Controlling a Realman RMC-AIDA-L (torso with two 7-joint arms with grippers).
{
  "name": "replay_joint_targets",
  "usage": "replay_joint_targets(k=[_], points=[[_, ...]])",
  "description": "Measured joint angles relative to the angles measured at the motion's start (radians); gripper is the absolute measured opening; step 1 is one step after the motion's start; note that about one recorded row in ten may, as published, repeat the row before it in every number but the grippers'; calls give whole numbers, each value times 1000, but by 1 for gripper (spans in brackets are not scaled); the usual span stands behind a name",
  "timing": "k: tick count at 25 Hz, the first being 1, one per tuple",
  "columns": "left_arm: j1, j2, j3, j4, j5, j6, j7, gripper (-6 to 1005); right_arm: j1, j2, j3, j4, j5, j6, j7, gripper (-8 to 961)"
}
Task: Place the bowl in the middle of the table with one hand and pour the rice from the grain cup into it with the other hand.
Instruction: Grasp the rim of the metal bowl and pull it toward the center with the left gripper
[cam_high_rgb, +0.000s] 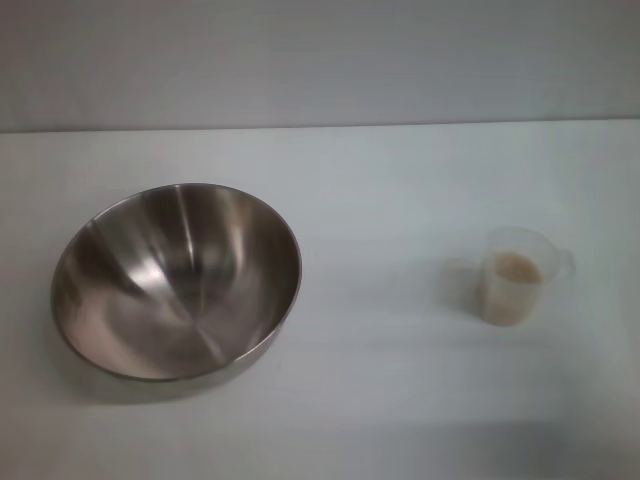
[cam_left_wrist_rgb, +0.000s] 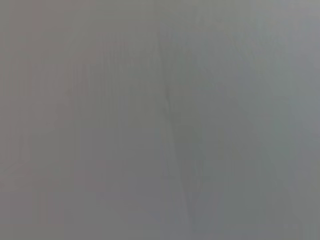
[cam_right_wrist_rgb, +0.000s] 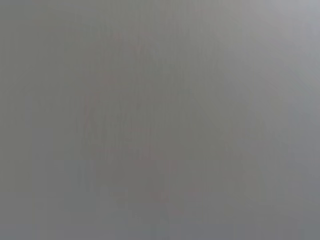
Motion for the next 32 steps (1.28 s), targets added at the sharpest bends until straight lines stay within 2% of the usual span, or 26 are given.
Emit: replay_joint_targets(k=[1, 2, 3, 4, 5, 6, 10, 12, 13, 14, 15, 16, 17, 18, 19, 22, 23, 24, 25, 27, 31, 32], points=[[22, -2, 13, -77, -31, -49, 60, 828, 0, 0, 0, 0, 0, -2, 0, 730], [22, -2, 13, -77, -31, -49, 60, 828, 0, 0, 0, 0, 0, -2, 0, 730], [47, -1, 32, -157, -65, -116, 91, 828, -1, 0, 0, 1, 0, -4, 0, 730], [47, -1, 32, -157, -65, -116, 91, 828, -1, 0, 0, 1, 0, -4, 0, 729], [93, 3, 55, -314, -116, -265, 131, 828, -2, 0, 0, 0, 0, -8, 0, 729], [93, 3, 55, -314, -116, -265, 131, 828, -2, 0, 0, 0, 1, -9, 0, 729], [182, 9, 50, -601, -136, -607, 137, 828, -3, 0, 0, 2, 1, -11, 0, 729], [234, 11, 13, -872, -136, -1016, 126, 828, -4, 0, 0, 3, 1, -12, 0, 729], [240, 12, -24, -975, -137, -1226, 101, 828, -5, 0, 0, 4, 1, -12, 0, 729], [240, 12, -24, -975, -137, -1226, 101, 828, -5, 0, 0, 4, 1, -12, 0, 729], [239, 14, -44, -1027, -137, -1332, 85, 828, -6, 0, 0, 4, 0, -12, 0, 729], [230, 15, -81, -1099, -137, -1521, 63, 828, -8, 0, 0, 4, -1, -14, 0, 729], [230, 15, -81, -1099, -137, -1521, 63, 828, -8, 0, 0, 4, -1, -14, 0, 729], [215, 15, -125, -1169, -139, -1721, 53, 828, -8, 0, 0, 4, -1, -14, 0, 729], [215, 15, -125, -1169, -139, -1721, 53, 828, -9, 0, -1, 4, -1, -15, 0, 729], [182, 13, -198, -1253, -155, -1999, 43, 828, -11, 0, -1, 4, -2, -20, 0, 729], [182, 13, -198, -1253, -155, -1999, 43, 828, -11, 0, -1, 4, -2, -20, 0, 729], [155, 14, -247, -1282, -172, -2157, 43, 828, -13, 0, -2, 3, -2, -30, 0, 729], [155, 14, -247, -1282, -172, -2157, 43, 827, -13, 0, -2, 3, -2, -30, 0, 729], [109, 15, -324, -1294, -203, -2376, 62, 827, -15, 0, -10, 0, -2, -40, 0, 729], [101, 15, -340, -1295, -208, -2419, 66, 827, -14, -1, -12, -5, -2, -41, 0, 729], [95, 15, -359, -1304, -216, -2507, 67, 827, -12, -2, -11, -14, -2, -41, 0, 729]])
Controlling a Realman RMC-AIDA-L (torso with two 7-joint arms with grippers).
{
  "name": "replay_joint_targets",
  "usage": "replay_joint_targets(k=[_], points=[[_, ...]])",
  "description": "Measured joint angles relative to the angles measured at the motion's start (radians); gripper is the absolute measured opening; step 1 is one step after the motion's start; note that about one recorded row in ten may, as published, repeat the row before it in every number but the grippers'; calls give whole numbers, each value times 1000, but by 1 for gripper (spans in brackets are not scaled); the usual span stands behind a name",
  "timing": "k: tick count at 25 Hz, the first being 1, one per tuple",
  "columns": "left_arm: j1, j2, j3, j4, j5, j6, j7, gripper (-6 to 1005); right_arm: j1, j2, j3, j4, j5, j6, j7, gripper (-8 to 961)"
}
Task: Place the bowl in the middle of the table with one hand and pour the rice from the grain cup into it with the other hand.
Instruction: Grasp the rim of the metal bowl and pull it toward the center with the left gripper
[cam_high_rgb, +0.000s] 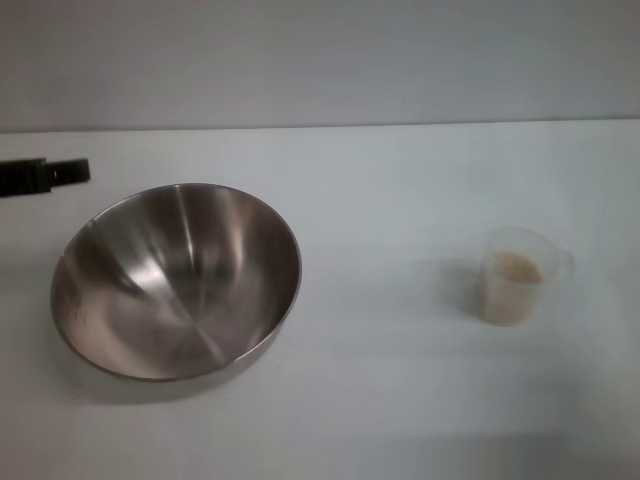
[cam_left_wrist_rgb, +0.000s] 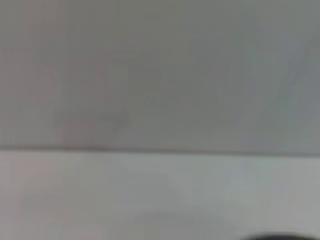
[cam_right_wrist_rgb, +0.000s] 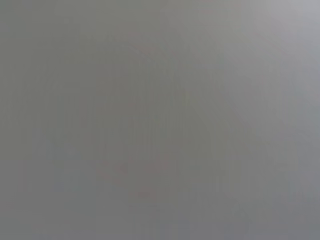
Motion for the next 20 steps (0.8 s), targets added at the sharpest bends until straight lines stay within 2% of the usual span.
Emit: replay_joint_targets(k=[6, 7, 8, 20], points=[[-2, -1, -17, -27, -10, -106, -10, 827, 4, 0, 6, -12, 0, 0, 0, 729], [-28, -1, -40, -26, -1, -218, -13, 827, 4, 0, 7, -14, 1, 0, 0, 729], [-33, -1, -41, -23, 4, -231, -13, 827, 4, 0, 7, -14, 1, 0, 0, 729], [-50, -3, -39, 73, 52, -218, -5, 827, 7, -2, 8, -37, 0, -7, 0, 729]])
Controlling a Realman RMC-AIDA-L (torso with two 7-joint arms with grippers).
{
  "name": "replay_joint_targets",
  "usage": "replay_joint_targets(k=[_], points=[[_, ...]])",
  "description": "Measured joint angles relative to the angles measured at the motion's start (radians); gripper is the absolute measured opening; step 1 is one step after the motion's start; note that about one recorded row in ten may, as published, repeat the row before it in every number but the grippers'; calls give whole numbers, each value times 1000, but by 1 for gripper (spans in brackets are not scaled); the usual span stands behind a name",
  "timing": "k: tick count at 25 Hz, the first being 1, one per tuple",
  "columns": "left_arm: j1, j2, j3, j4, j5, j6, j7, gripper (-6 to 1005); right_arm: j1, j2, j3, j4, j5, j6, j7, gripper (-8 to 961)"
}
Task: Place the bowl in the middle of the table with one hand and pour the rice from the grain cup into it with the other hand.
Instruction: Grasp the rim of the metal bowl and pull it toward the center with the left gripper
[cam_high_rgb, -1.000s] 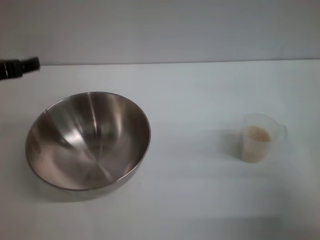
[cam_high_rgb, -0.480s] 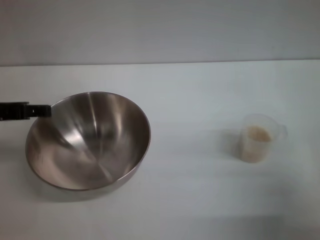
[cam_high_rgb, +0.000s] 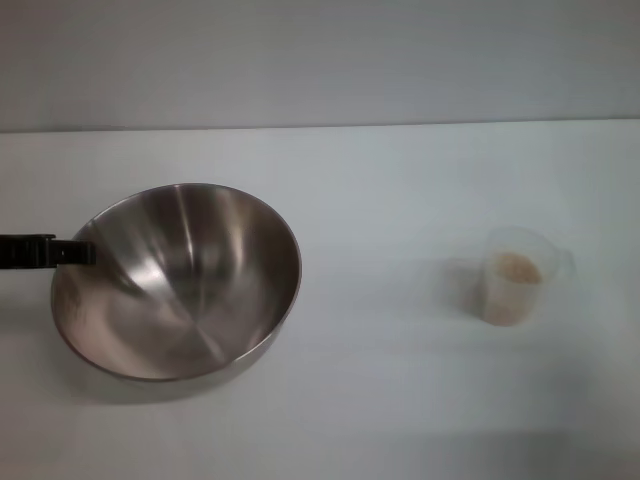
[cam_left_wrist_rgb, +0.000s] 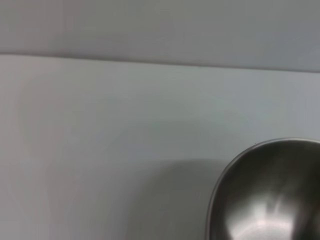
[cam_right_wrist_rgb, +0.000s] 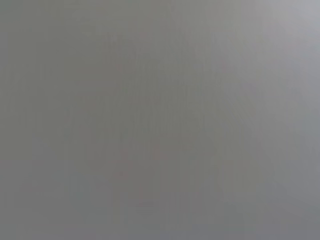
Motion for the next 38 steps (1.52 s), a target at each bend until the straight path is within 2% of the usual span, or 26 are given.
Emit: replay_joint_targets(k=[10, 21, 27, 33, 38], points=[[-27, 0, 24, 76, 31, 37, 3, 826, 0, -2, 2, -3, 5, 6, 0, 729], [-43, 2, 53, 95, 69, 30, 3, 826, 1, 0, 1, -3, 6, 6, 0, 730], [-49, 3, 52, 104, 78, 25, 3, 693, 3, 0, 1, -3, 6, 1, 0, 730], [-54, 2, 52, 108, 83, 23, 3, 477, 3, 0, 1, -3, 6, -1, 0, 730], [-57, 2, 63, 110, 86, 23, 3, 476, 3, 0, 1, -3, 6, -1, 0, 730]])
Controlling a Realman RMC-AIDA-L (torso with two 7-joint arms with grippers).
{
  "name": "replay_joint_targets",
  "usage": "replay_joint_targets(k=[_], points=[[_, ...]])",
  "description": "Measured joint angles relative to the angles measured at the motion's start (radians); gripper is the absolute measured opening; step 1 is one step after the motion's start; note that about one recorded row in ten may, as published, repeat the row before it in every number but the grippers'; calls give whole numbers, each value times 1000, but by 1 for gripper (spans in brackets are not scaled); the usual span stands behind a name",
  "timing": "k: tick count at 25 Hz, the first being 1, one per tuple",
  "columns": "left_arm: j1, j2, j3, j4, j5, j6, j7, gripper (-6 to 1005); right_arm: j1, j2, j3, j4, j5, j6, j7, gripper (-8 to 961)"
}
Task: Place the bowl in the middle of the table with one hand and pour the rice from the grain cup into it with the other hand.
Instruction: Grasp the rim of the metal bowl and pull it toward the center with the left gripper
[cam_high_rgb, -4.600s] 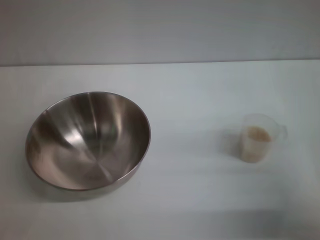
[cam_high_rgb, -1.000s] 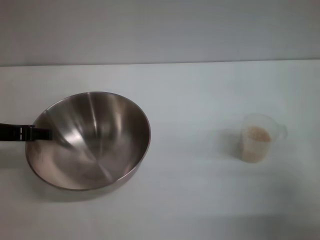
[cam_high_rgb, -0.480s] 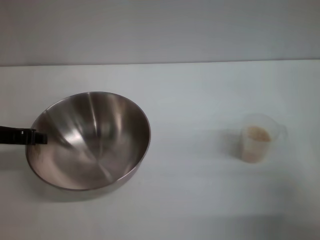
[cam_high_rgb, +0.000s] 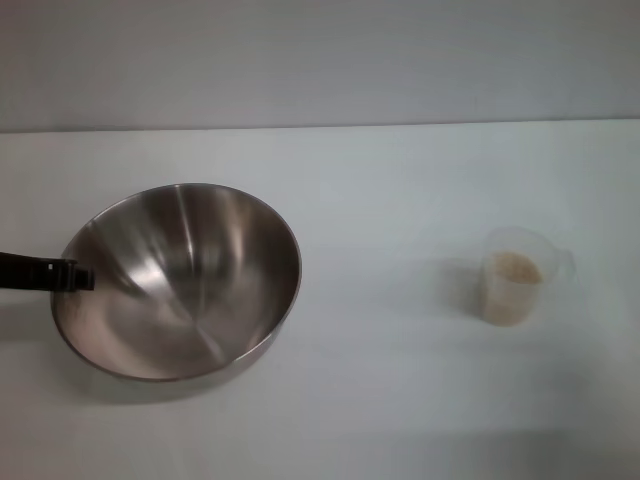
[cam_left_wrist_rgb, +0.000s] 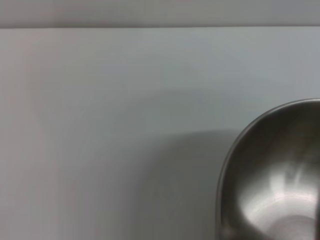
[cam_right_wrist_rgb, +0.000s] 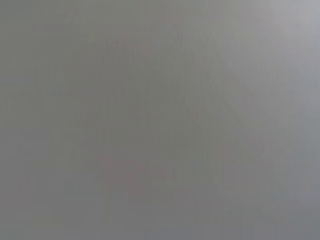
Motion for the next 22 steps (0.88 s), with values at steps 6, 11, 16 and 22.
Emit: replay_joint_targets(k=[6, 11, 16, 22], points=[[-9, 1, 3, 9, 3, 0, 3, 309, -1, 0, 0, 0, 0, -2, 0, 730], [-15, 1, 1, 19, 3, 0, 11, 250, -2, 0, 0, 0, 0, -2, 0, 730], [-22, 2, 1, 28, 3, -4, 13, 170, -2, 0, 0, 0, 0, -4, 0, 730], [-36, 2, -8, 52, 2, -10, 15, 105, -2, 0, 0, 0, 0, -4, 0, 730]])
